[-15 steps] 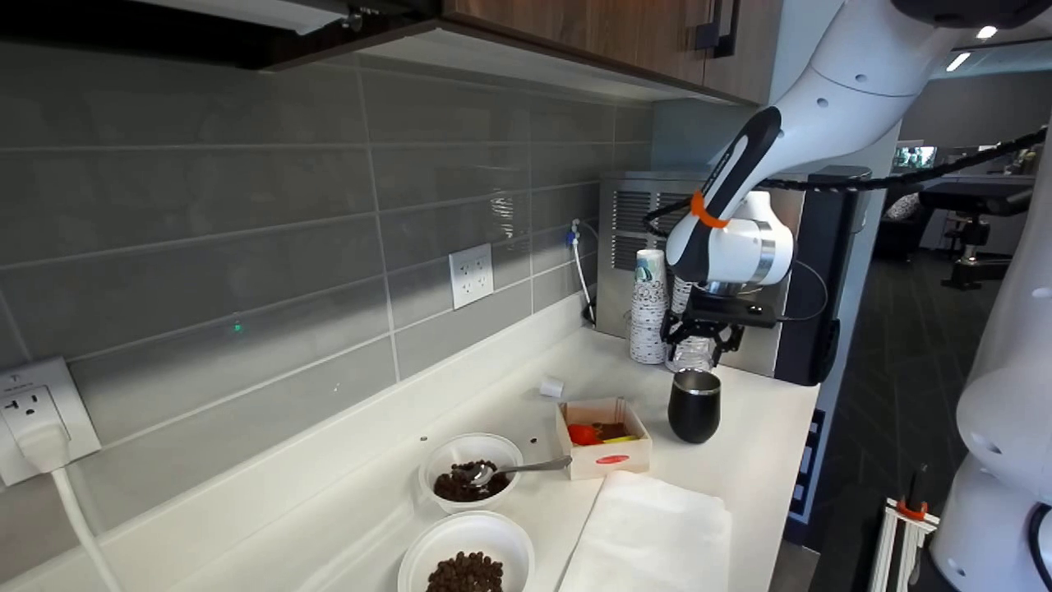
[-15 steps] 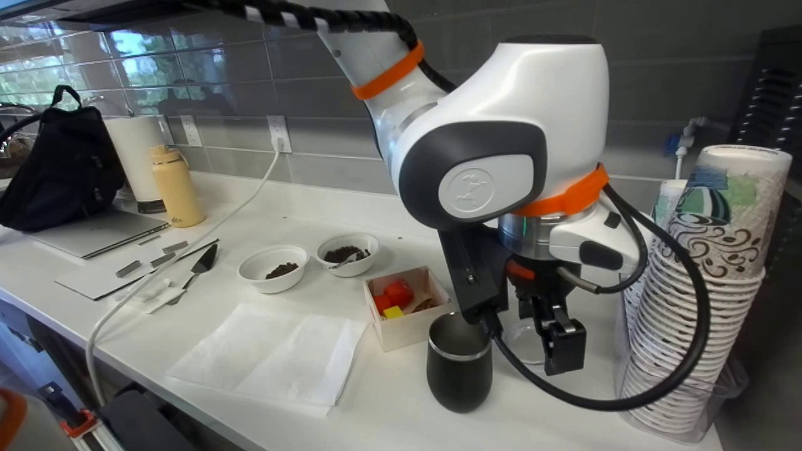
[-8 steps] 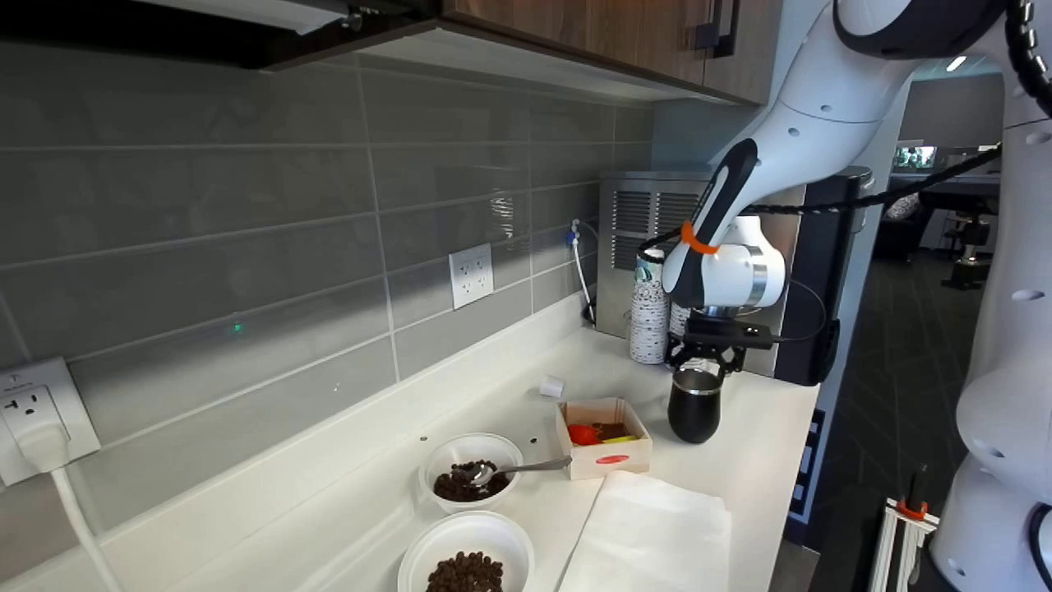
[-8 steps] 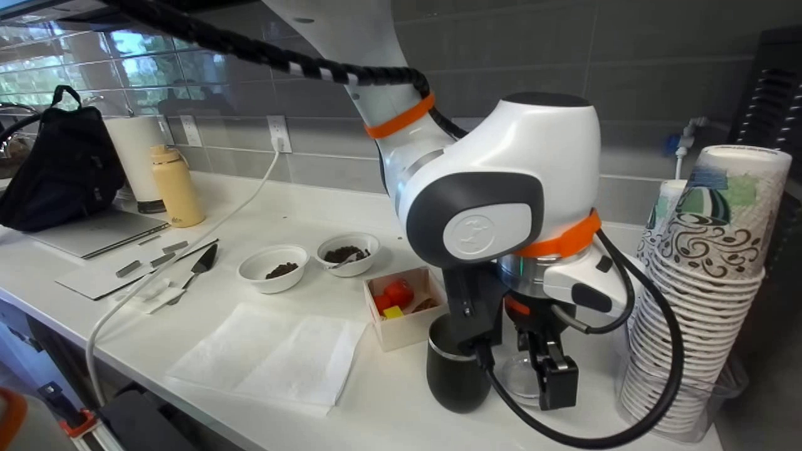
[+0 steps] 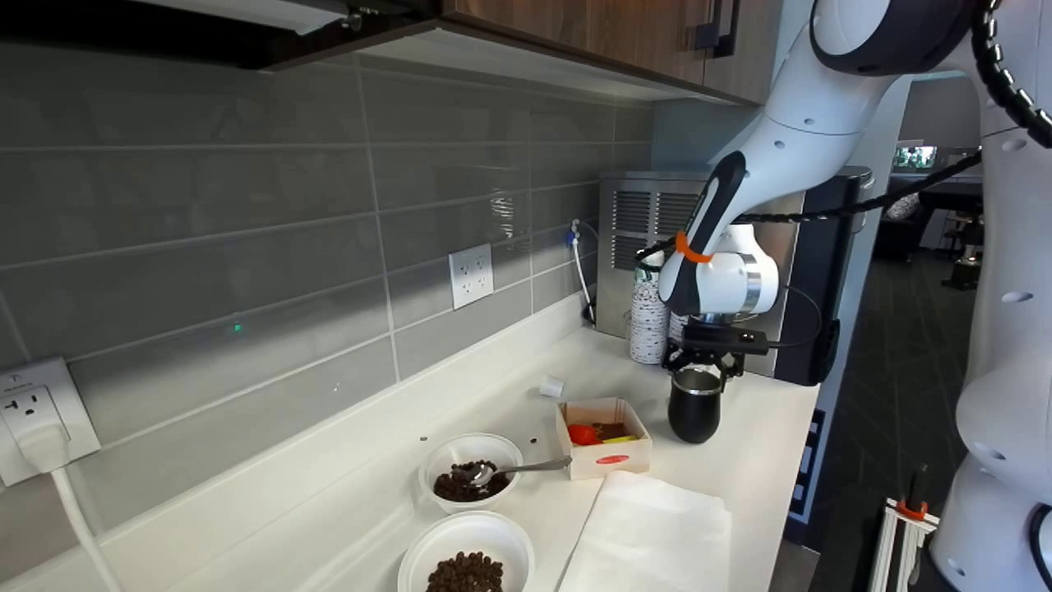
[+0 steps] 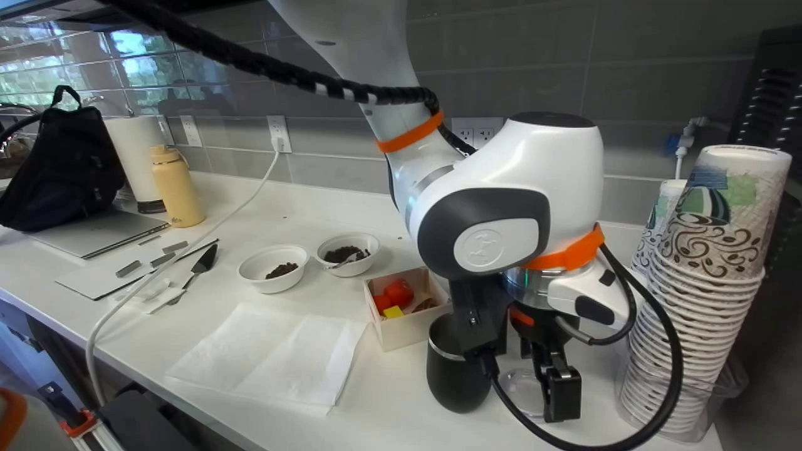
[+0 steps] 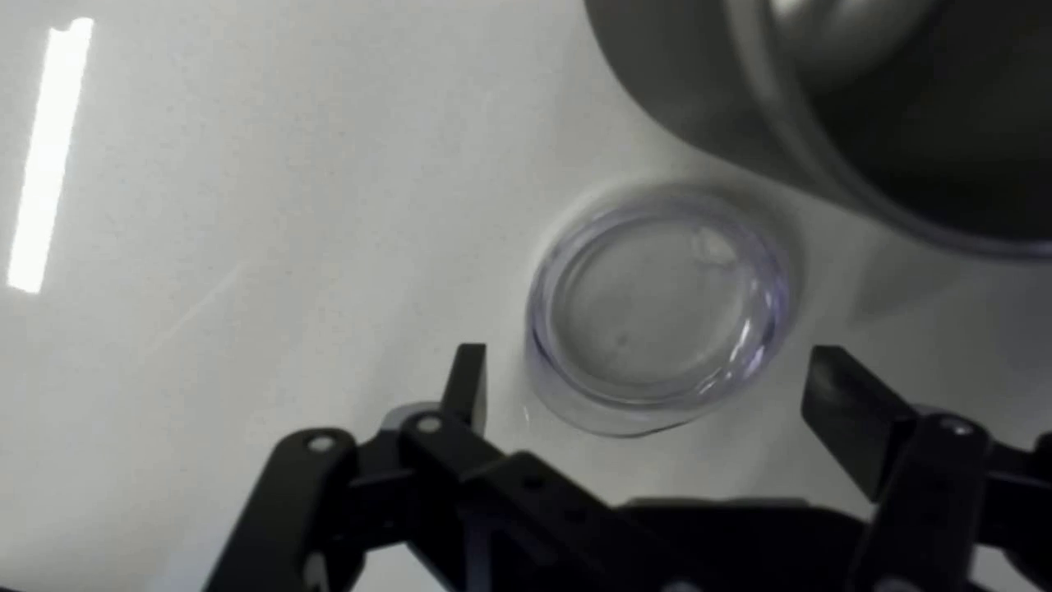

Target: Remove the clear lid from the black thermos.

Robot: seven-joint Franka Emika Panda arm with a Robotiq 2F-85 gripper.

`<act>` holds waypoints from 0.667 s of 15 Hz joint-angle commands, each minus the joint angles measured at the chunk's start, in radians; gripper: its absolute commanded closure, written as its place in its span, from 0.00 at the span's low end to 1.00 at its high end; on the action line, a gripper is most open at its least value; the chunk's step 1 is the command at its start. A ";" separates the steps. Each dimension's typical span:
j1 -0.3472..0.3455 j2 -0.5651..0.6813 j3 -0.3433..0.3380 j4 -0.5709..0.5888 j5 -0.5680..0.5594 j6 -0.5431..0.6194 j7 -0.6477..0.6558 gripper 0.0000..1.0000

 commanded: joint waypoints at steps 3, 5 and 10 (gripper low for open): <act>-0.002 -0.024 0.011 0.024 0.012 -0.015 0.011 0.00; 0.012 -0.062 0.003 0.008 -0.009 -0.020 0.020 0.00; 0.054 -0.190 -0.021 -0.051 -0.109 -0.043 0.057 0.00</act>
